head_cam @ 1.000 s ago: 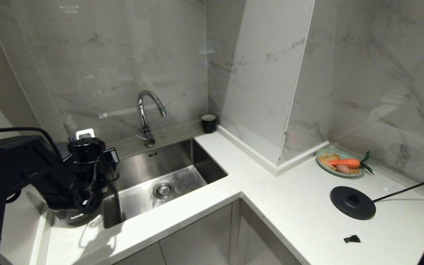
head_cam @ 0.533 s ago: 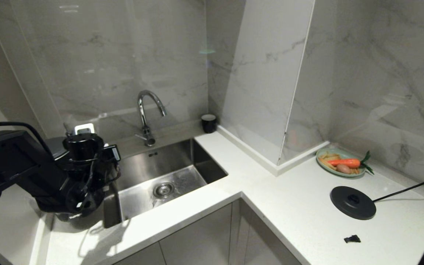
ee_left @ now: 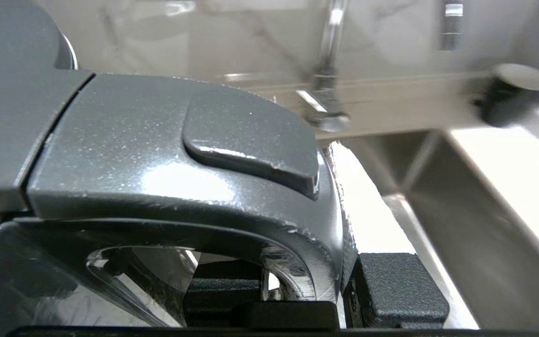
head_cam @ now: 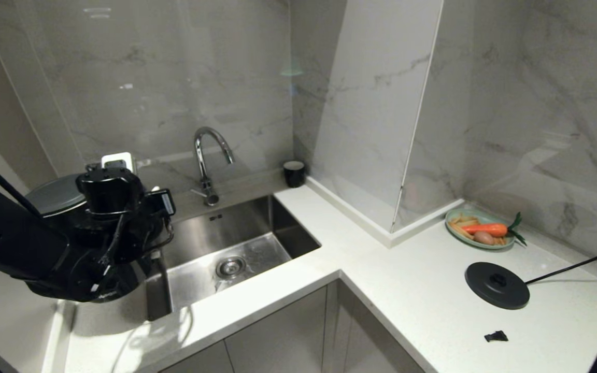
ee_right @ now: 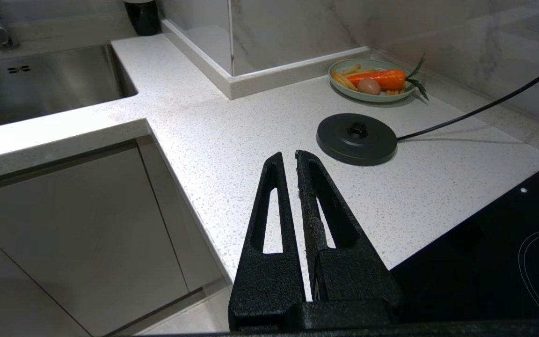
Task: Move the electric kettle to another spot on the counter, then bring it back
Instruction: Place it on the power base
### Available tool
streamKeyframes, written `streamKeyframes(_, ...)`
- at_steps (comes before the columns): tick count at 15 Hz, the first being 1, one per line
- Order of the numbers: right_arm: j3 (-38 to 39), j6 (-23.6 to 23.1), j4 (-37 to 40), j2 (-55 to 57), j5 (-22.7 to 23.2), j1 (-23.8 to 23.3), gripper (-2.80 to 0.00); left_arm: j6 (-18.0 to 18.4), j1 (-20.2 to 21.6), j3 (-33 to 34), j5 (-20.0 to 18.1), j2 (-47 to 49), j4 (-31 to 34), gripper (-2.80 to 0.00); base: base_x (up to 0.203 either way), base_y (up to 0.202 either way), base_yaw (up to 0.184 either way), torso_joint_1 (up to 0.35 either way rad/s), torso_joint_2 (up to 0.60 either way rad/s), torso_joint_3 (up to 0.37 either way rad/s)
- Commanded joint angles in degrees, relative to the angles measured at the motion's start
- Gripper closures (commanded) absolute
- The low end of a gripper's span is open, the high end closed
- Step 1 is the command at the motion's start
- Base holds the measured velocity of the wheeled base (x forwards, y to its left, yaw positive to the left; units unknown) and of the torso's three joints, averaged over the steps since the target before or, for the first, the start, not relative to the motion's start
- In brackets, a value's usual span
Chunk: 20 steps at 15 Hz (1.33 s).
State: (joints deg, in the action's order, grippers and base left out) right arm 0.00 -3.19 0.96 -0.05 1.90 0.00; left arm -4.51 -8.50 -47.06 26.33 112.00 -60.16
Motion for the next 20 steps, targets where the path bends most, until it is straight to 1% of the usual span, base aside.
streamKeyframes(1, 0.0, -0.1, 0.0, 0.0, 0.0, 0.0, 0.00, 0.0, -1.1, 0.5, 0.2, -2.4, 0.0, 0.00, 0.000, 0.000, 0.000, 0.000, 0.00, 0.000)
streamKeyframes(3, 0.0, -0.2, 0.0, 0.0, 0.0, 0.0, 0.00, 1.9, -2.4, 0.8, 0.4, -2.3, -0.1, 0.00, 0.000, 0.000, 0.000, 0.000, 0.00, 0.000)
streamKeyframes(11, 0.0, -0.2, 0.0, 0.0, 0.0, 0.0, 0.00, 2.0, -7.6, 1.5, 0.7, -2.1, 0.0, 0.00, 0.000, 0.000, 0.000, 0.000, 0.00, 0.000)
streamKeyframes(18, 0.0, -0.2, 0.0, 0.0, 0.0, 0.0, 0.00, 2.0, -8.1, 2.8, 0.7, -2.4, -0.2, 0.00, 0.000, 0.000, 0.000, 0.000, 0.00, 0.000)
streamKeyframes(20, 0.0, -0.2, 0.0, 0.0, 0.0, 0.0, 0.00, 1.9, -8.2, 2.8, 0.7, -2.5, -0.2, 0.00, 0.009, 0.002, -0.124, 0.002, 0.00, 0.003)
